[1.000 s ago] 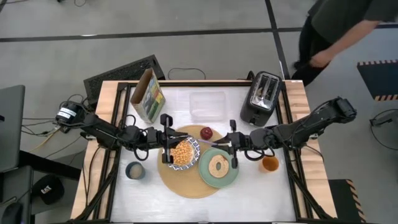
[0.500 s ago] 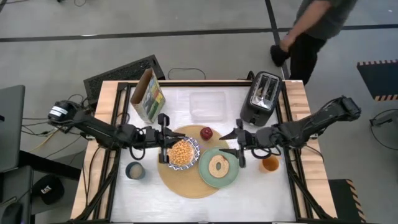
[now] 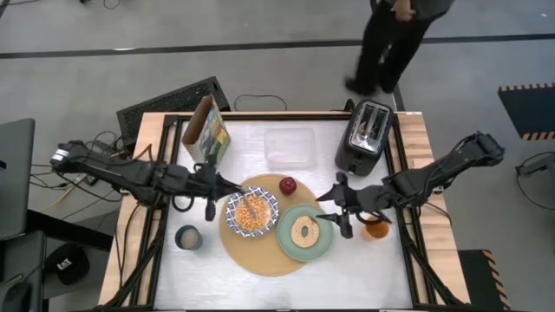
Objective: Arrange a breakfast setting
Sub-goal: Put the purple spoon on the left side of the brown table mat
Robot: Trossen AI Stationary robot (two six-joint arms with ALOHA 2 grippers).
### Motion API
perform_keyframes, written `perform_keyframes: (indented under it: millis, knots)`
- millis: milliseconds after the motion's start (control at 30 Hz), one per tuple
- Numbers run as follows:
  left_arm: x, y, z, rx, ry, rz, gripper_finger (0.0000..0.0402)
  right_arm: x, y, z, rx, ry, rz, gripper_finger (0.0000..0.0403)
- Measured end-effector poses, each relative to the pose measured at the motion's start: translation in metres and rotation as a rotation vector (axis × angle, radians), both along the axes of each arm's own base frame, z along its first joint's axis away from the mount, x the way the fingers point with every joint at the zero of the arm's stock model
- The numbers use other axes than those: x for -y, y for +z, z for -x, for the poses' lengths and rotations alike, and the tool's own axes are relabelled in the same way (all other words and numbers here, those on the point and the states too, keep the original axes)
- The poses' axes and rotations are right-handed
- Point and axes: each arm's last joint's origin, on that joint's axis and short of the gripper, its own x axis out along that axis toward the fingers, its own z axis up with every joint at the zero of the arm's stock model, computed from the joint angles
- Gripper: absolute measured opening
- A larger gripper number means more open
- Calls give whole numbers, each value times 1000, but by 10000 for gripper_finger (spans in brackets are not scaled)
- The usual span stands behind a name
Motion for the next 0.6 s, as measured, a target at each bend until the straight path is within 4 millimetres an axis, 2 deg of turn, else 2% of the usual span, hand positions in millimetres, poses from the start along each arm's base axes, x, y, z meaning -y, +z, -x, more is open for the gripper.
perform_keyframes:
  millis: [167,367,600]
  knots:
    - [-7,-3,13,-211,64,150,0,0,-9,-7,-40,-22,-3,260]
    - [-12,-16,23,-393,104,301,0,2,-15,-11,-71,-36,6,260]
    - [-19,-40,25,-483,169,367,0,2,-14,-11,-69,-39,-2,260]
